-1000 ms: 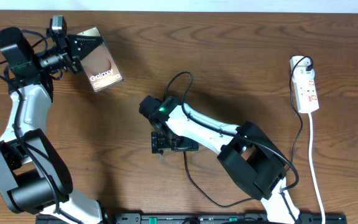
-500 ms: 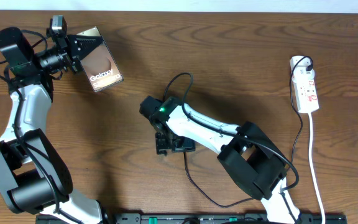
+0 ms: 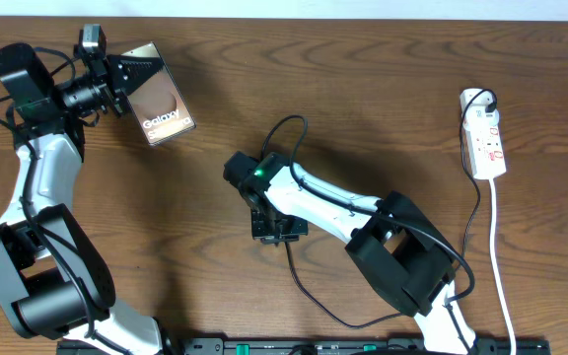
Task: Plug charger to phone and switch on socket
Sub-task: 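Close the right gripper on the cable's connector end, then lift the cable connector with the right gripper toward the phone's bottom, then push the connector into the phone's bottom port with the right gripper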
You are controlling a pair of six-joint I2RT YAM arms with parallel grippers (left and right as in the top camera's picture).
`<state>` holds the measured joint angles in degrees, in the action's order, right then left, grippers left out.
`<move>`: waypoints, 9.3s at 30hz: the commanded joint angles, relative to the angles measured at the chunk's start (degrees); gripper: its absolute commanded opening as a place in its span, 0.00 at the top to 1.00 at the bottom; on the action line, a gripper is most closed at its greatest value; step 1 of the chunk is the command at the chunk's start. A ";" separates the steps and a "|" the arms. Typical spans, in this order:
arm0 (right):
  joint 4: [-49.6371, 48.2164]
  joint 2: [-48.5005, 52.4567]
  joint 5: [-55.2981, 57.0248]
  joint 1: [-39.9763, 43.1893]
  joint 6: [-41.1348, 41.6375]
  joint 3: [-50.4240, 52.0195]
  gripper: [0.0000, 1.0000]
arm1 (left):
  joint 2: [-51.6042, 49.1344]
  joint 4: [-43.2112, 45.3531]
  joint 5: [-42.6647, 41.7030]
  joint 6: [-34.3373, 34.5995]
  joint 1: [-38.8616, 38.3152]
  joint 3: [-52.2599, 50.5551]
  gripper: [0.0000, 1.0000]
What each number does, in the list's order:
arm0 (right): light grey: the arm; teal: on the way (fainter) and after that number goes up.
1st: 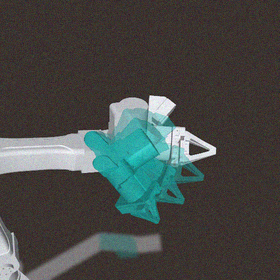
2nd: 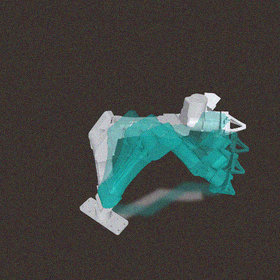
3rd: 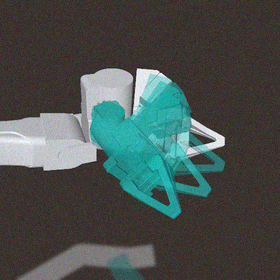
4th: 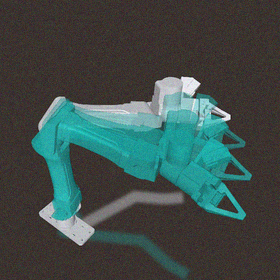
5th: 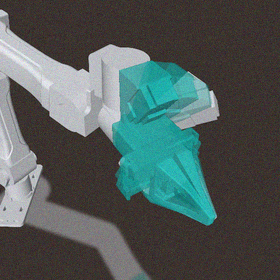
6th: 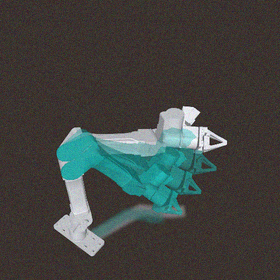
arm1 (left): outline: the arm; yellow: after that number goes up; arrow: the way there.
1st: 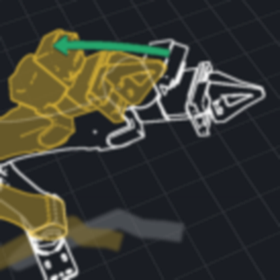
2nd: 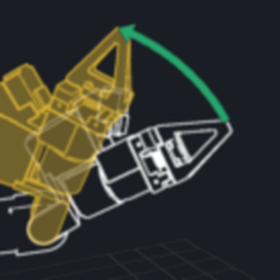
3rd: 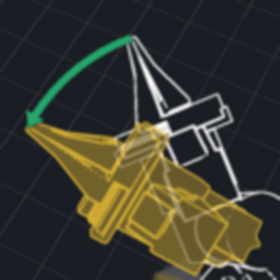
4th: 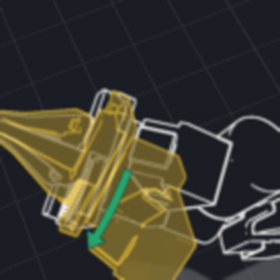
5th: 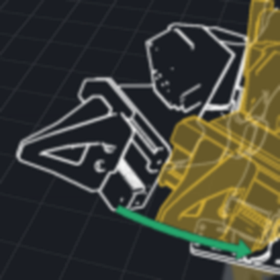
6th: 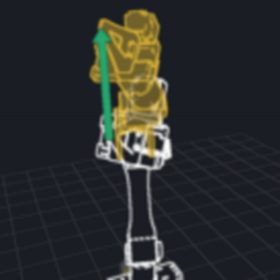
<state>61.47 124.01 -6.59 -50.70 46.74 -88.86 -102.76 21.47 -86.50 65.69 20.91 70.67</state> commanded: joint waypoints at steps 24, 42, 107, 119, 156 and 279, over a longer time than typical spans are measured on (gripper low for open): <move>-9.35 0.76 -64.26 12.70 -59.04 0.57 0.99 | 0.96 0.52 -1.36 -1.25 0.15 0.37 0.93; -34.29 0.76 -82.90 19.43 -51.21 0.57 0.99 | 0.96 0.52 -1.36 -3.78 0.13 0.37 0.93; -87.89 0.76 -77.99 18.80 -3.13 0.57 0.99 | 0.96 7.39 10.05 -6.29 -7.69 0.39 0.93; -87.76 0.85 -79.03 18.88 -8.57 0.57 0.99 | 0.96 17.25 9.92 2.38 -4.79 0.39 0.93; -105.18 3.67 -77.15 16.74 -4.72 0.57 0.99 | 0.96 18.53 9.16 0.79 -4.26 0.39 0.93; -110.14 3.67 -57.99 17.75 19.47 0.57 0.99 | 0.96 18.49 -1.44 -5.73 -5.25 -2.12 0.93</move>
<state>-48.23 127.81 -75.99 -33.95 64.58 -87.61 -102.76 39.97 -80.40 59.92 16.21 69.67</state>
